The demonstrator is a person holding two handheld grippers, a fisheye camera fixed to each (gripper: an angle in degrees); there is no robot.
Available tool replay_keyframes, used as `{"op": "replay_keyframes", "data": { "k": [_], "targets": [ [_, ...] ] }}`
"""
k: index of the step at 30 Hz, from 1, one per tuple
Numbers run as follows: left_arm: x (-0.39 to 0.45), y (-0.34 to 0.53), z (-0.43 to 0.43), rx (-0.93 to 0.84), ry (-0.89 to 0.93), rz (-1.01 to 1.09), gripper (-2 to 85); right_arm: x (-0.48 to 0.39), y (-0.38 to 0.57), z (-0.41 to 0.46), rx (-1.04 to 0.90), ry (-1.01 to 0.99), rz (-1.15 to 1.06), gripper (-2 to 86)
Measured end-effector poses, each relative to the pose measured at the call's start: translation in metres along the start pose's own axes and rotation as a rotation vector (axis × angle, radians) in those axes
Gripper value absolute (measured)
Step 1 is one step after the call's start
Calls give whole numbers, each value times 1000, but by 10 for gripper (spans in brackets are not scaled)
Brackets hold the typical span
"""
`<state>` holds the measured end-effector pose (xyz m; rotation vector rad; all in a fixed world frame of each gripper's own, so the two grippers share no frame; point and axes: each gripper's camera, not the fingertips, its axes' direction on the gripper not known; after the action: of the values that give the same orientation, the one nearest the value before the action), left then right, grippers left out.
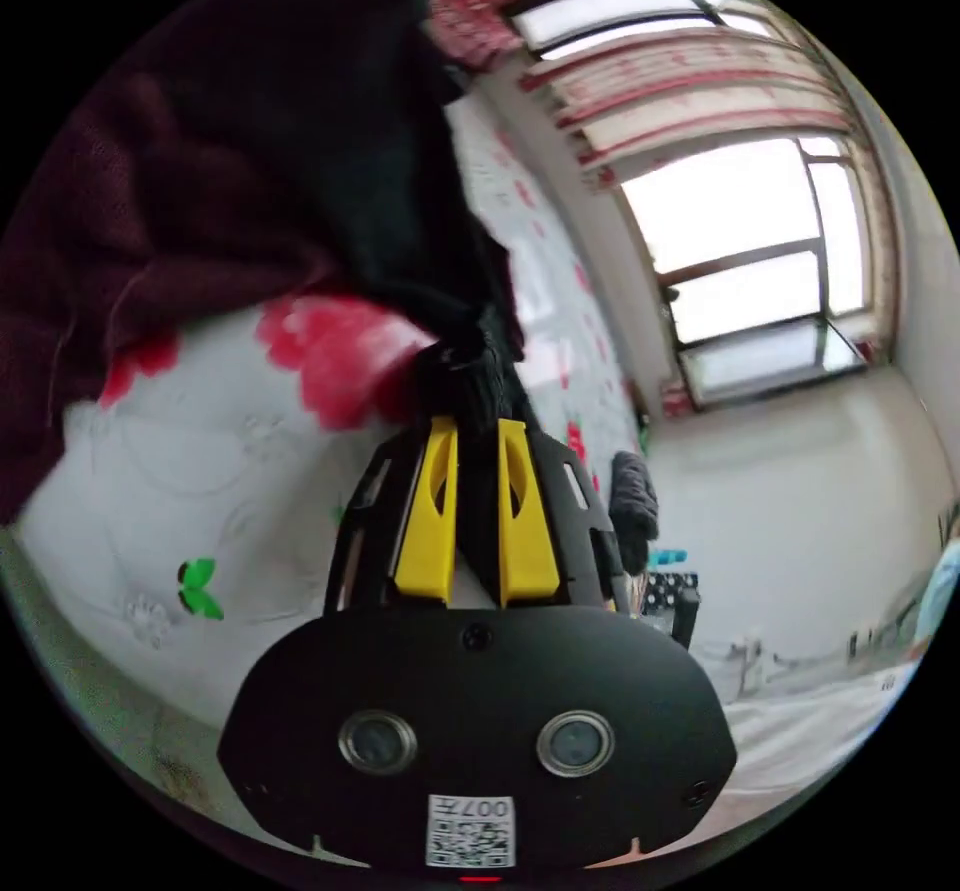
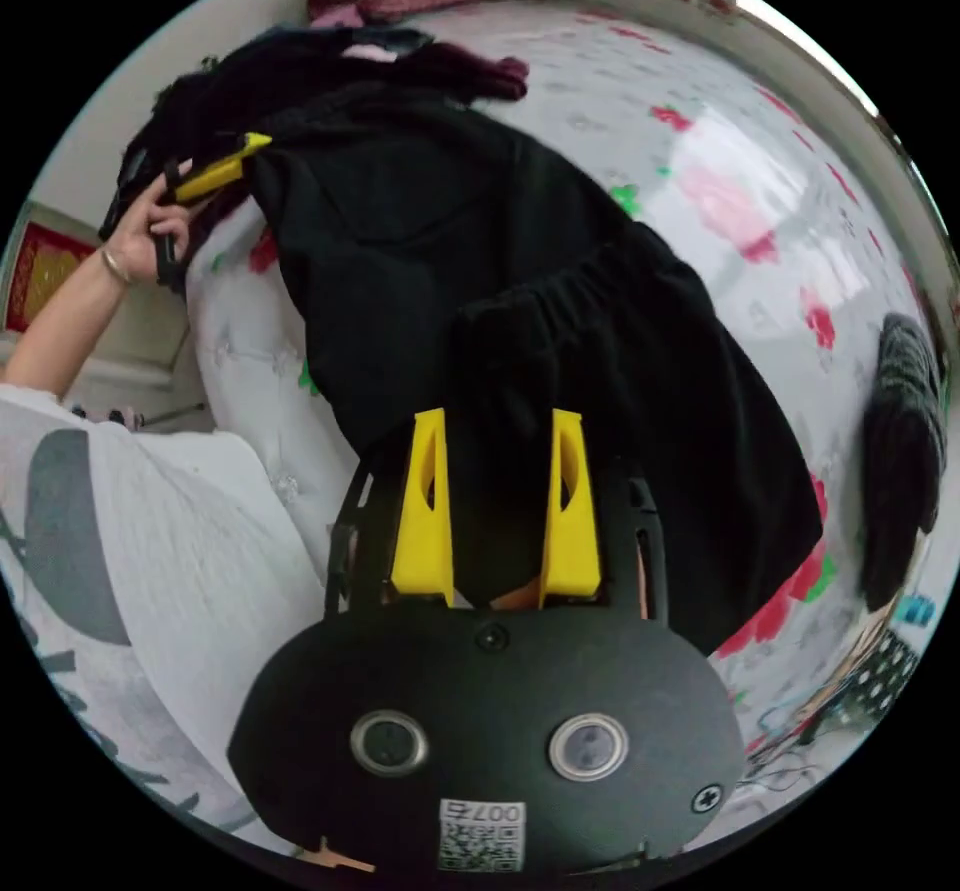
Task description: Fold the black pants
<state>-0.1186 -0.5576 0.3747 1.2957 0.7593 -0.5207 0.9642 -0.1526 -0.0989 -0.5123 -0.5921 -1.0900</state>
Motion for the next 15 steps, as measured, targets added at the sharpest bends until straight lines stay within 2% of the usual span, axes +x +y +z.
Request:
{"op": "replay_keyframes", "data": {
  "k": [6,8,10,13,15],
  "targets": [
    [175,14,37,-160,244,599,62,55,71,-82,327,-65,254,113],
    [258,54,75,-302,382,863,63,78,100,-100,386,-61,341,116],
    [306,97,114,-448,486,993,70,102,132,-113,426,-47,449,117],
    [339,171,195,-730,584,1013,83,143,191,-121,460,-35,654,119],
    [332,197,234,-817,508,956,85,170,235,-116,442,-56,799,119]
  ]
}}
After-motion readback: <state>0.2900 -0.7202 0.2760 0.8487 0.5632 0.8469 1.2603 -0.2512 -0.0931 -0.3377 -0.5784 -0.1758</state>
